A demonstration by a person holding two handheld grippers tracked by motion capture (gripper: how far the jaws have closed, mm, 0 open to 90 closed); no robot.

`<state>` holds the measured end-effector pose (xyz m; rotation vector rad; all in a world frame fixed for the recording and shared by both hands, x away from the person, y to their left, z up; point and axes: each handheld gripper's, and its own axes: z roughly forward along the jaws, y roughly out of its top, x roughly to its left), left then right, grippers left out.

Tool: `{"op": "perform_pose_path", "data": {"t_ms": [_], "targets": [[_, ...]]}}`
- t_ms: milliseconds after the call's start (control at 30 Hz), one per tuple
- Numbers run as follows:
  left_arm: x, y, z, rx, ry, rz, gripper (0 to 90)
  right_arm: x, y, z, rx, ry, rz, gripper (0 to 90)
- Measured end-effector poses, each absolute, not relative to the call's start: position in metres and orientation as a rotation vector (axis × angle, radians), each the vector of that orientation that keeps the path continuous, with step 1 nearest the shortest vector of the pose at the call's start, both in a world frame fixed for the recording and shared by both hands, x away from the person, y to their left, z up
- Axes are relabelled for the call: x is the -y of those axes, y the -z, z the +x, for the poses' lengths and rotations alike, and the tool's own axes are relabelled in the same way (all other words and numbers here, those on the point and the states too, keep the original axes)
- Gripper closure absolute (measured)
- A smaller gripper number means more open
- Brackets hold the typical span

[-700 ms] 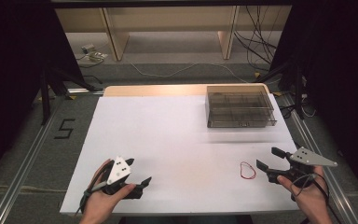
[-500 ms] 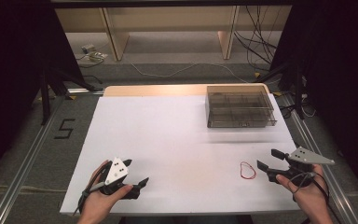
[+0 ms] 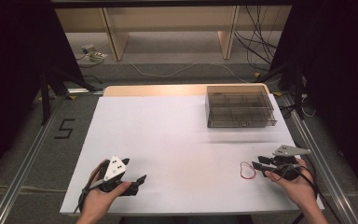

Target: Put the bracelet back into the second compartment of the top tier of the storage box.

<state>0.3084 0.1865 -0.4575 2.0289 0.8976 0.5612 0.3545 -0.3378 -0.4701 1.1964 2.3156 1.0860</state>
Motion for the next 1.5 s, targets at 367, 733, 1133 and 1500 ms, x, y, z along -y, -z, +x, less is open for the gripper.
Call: {"op": "perform_pose_path", "data": {"t_ms": [367, 733, 1133, 1500], "targets": [[-0.185, 0.459, 0.309, -0.884, -0.563, 2.041, 16.5, 0.321, 0.476, 0.366, -2.404, -1.035, 1.129, 72.0], [-0.184, 0.462, 0.31, -0.878, -0.555, 2.049, 16.5, 0.318, 0.484, 0.366, -2.411, -0.976, 1.167, 87.9], [-0.184, 0.463, 0.311, -0.894, -0.569, 2.043, 16.0, 0.32, 0.473, 0.361, -2.329, -1.062, 1.164, 88.2], [-0.183, 0.463, 0.311, -0.906, -0.572, 2.023, 16.0, 0.321, 0.458, 0.358, -2.237, -1.125, 1.143, 88.2]]}}
